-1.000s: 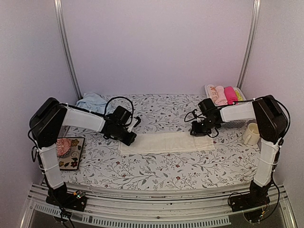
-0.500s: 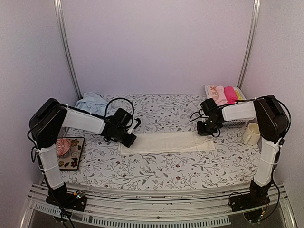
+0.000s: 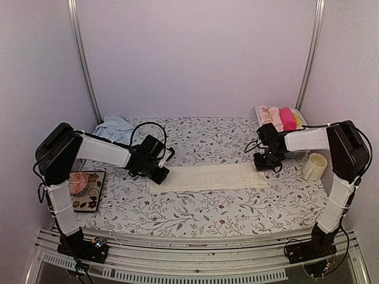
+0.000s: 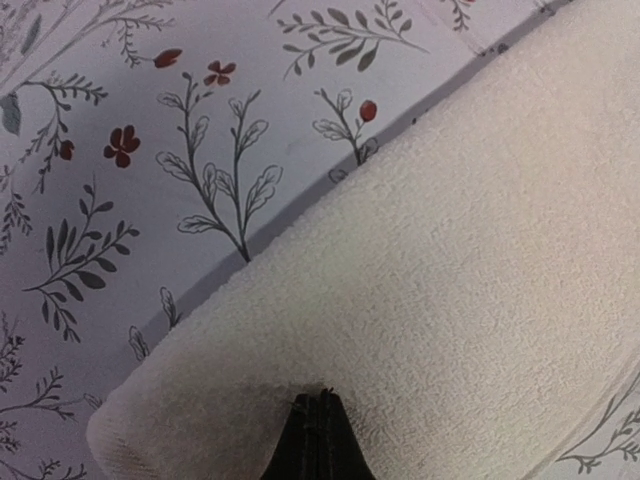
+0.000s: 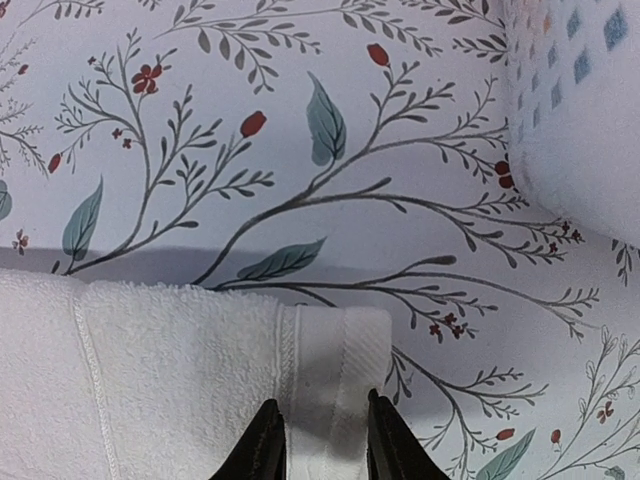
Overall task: Roll the towels
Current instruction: Smooth out the towel at the center of the board.
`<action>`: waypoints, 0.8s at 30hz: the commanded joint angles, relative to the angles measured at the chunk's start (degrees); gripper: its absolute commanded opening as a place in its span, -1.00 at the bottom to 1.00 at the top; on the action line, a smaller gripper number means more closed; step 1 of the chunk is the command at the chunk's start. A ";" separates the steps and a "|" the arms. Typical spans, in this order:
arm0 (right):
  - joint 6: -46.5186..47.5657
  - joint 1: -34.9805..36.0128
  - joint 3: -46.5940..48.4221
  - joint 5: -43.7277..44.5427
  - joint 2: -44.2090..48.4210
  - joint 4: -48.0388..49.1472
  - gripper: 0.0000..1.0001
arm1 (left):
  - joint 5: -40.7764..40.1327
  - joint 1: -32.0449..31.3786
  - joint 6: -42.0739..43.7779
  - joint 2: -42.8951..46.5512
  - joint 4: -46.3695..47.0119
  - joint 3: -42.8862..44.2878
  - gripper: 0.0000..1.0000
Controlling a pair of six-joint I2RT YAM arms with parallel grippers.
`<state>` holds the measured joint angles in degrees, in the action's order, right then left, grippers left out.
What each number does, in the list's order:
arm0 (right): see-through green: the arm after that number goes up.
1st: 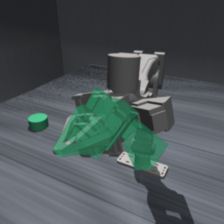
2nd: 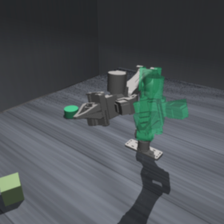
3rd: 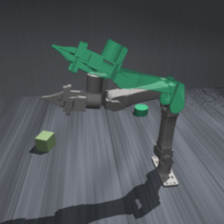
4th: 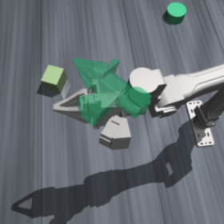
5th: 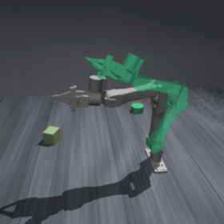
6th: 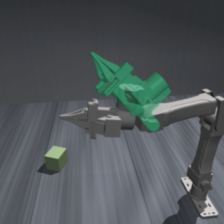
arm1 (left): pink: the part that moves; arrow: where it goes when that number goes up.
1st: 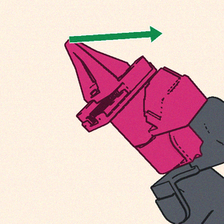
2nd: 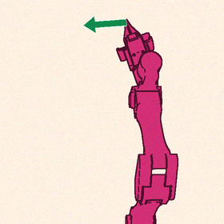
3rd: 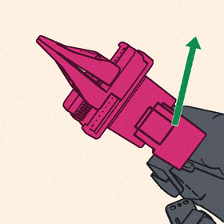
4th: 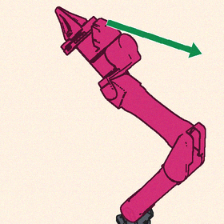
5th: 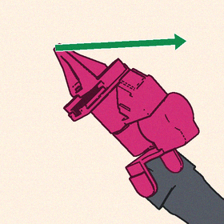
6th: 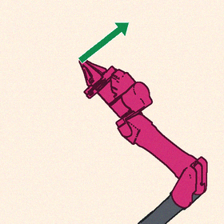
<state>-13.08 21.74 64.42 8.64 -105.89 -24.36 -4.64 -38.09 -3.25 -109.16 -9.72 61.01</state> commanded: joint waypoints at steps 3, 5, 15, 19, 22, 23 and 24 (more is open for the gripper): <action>0.35 -1.07 -0.72 -1.01 4.23 -4.43 -0.32 | -1.78 -0.67 1.43 4.15 -3.30 -0.76 -0.86; -0.11 -1.36 -1.00 -2.42 5.74 -5.30 -0.23 | -1.78 -0.76 2.25 5.50 -3.21 -0.47 -0.68; -2.25 -5.28 -4.63 -12.57 6.46 -3.60 -0.14 | -1.34 -1.26 2.63 7.43 -2.25 -1.03 -0.48; -2.88 -5.80 -4.70 -15.23 5.85 -2.74 -0.03 | -1.16 -1.53 2.44 7.82 -2.04 -1.88 -0.37; -3.32 -6.11 -4.87 -16.88 5.11 -2.35 0.03 | -1.25 -1.60 2.32 7.87 -1.93 -2.19 -0.32; -3.35 -6.22 -5.04 -17.31 4.89 -2.13 0.03 | -1.20 -1.68 2.28 7.91 -1.81 -2.21 -0.31; -3.47 -6.22 -5.25 -17.56 4.64 -1.98 0.03 | -1.22 -1.67 2.28 7.91 -1.73 -2.28 -0.31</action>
<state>-15.49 15.94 59.92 -5.30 -99.61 -27.57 -6.22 -38.79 -1.13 -102.72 -11.84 59.48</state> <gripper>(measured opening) 0.513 0.341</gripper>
